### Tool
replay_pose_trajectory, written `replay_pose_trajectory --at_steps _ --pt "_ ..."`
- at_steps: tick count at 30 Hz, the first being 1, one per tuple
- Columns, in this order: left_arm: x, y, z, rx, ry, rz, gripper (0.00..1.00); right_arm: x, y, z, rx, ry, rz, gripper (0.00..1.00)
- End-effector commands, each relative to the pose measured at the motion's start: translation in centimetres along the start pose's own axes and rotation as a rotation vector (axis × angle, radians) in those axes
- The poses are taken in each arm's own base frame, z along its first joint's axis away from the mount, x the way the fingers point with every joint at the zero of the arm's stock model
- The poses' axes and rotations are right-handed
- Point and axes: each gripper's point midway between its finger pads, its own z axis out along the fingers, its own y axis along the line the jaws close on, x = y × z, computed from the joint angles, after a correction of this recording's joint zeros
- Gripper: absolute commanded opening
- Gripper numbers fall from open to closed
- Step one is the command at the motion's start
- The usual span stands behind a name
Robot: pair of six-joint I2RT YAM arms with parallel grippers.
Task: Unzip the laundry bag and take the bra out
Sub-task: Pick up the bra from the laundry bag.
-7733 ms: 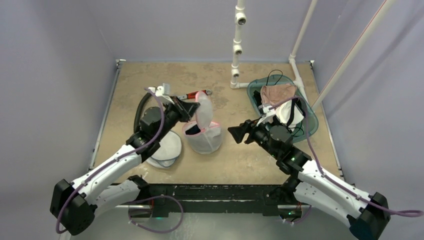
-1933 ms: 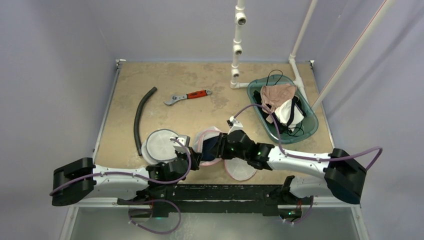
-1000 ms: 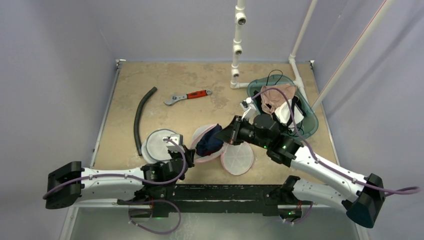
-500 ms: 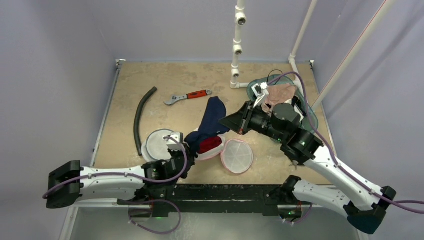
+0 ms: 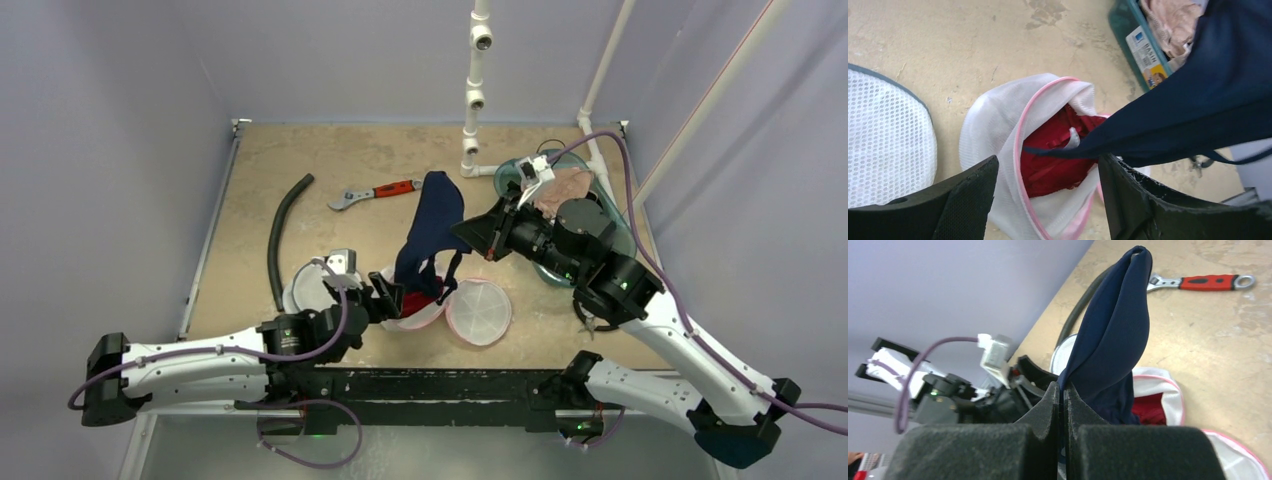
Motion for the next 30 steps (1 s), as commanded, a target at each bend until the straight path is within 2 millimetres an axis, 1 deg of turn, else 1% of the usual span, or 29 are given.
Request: replay_pose_trajectory --at_steps 1,5,8,12,15,17,19,21,23,28,30 --pt "-2.7 -1.7 -1.7 0.041 0.013 -0.015 0.72 -3.2 0.4 -1.3 0.029 -0.101 -0.090 0.00" --pt "-5.9 -2.8 -3.3 0.108 -0.036 -0.035 0.72 -4.8 1.3 -2.4 0.010 -0.149 -0.148 0.00" --pt "-8.3 -4.4 -4.4 0.213 -0.093 -0.016 0.75 -6.3 2.5 -3.5 -0.020 -0.191 -0.193 0.00" --pt "-10.7 -7.6 -6.1 0.385 -0.144 0.035 0.80 -7.8 4.8 -5.1 -0.094 -0.225 -0.268 0.00" --pt "-12.0 -10.6 -7.2 0.510 -0.170 0.096 0.82 -8.7 6.7 -6.3 -0.167 -0.239 -0.329 0.00" --pt "-12.6 -12.2 -7.8 0.574 -0.182 0.124 0.82 -9.0 8.1 -7.2 -0.232 -0.251 -0.367 0.00" --pt "-13.2 -13.5 -8.5 0.634 -0.198 0.142 0.83 -8.8 9.4 -8.1 -0.300 -0.253 -0.408 0.00" --pt "-13.9 -15.0 -9.8 0.728 -0.222 0.145 0.84 -8.4 10.0 -8.8 -0.346 -0.261 -0.438 0.00" --pt "-14.7 -16.1 -11.2 0.813 -0.250 0.154 0.86 -7.8 10.2 -9.1 -0.379 -0.254 -0.458 0.00" --pt "-17.6 -17.5 -14.7 0.956 -0.345 0.178 0.88 -5.8 10.8 -9.8 -0.476 -0.230 -0.501 0.00" --pt "-19.2 -18.1 -16.3 1.005 -0.387 0.208 0.88 -4.9 11.0 -10.2 -0.521 -0.221 -0.532 0.00"
